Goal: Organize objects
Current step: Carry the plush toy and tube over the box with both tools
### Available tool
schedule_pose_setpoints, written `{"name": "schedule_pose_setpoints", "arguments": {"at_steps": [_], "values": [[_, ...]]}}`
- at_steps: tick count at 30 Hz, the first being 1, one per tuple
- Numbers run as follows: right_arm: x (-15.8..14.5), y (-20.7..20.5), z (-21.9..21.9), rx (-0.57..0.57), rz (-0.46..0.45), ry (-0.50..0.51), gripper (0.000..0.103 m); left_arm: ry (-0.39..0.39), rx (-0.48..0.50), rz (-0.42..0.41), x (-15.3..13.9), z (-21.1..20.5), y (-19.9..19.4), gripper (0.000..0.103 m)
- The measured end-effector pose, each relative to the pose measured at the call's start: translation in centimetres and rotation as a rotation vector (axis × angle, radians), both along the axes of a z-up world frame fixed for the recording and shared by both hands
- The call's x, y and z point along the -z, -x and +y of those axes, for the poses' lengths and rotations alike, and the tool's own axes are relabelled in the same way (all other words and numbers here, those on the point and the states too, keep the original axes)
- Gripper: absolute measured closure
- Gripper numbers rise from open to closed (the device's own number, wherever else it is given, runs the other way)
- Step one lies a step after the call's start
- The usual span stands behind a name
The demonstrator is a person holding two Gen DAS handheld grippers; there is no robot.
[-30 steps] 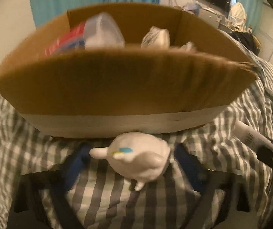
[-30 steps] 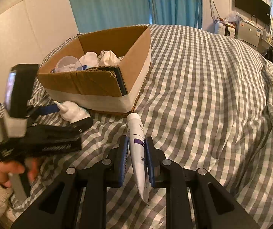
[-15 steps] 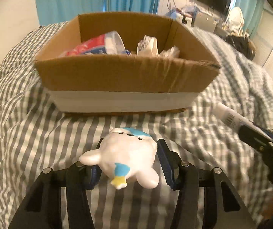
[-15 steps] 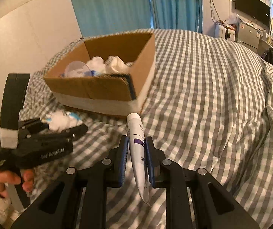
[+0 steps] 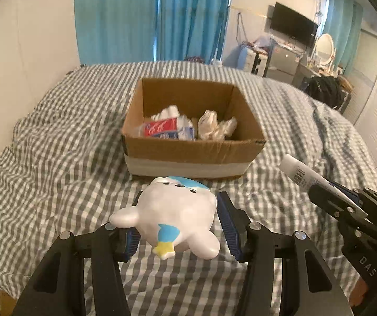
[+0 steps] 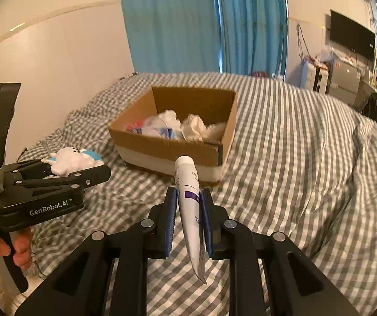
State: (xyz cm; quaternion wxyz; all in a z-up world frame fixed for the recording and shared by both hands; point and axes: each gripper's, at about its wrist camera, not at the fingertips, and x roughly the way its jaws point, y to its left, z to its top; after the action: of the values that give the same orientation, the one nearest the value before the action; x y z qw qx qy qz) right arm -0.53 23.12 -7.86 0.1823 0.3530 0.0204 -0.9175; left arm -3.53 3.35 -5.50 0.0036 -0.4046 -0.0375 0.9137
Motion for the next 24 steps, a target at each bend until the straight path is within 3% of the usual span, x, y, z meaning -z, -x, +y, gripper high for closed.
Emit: {"name": "schedule_pose_setpoints", "arguments": {"at_steps": [11, 17, 24], "values": [[-6.2, 0.5, -0.8, -0.031, 0.15, -0.01, 0.085, 0.034, 0.042, 0.12, -6.1, 0.3, 1.1, 0.049], [-9.8, 3.9, -1.4, -0.068, 0.223, 0.009, 0.085, 0.041, 0.026, 0.166, -8.5, -0.9, 4.6, 0.049], [-13.4, 9.4, -3.1, -0.089, 0.292, 0.012, 0.085, 0.105, 0.03, 0.222, -11.4, -1.2, 10.5, 0.049]]}}
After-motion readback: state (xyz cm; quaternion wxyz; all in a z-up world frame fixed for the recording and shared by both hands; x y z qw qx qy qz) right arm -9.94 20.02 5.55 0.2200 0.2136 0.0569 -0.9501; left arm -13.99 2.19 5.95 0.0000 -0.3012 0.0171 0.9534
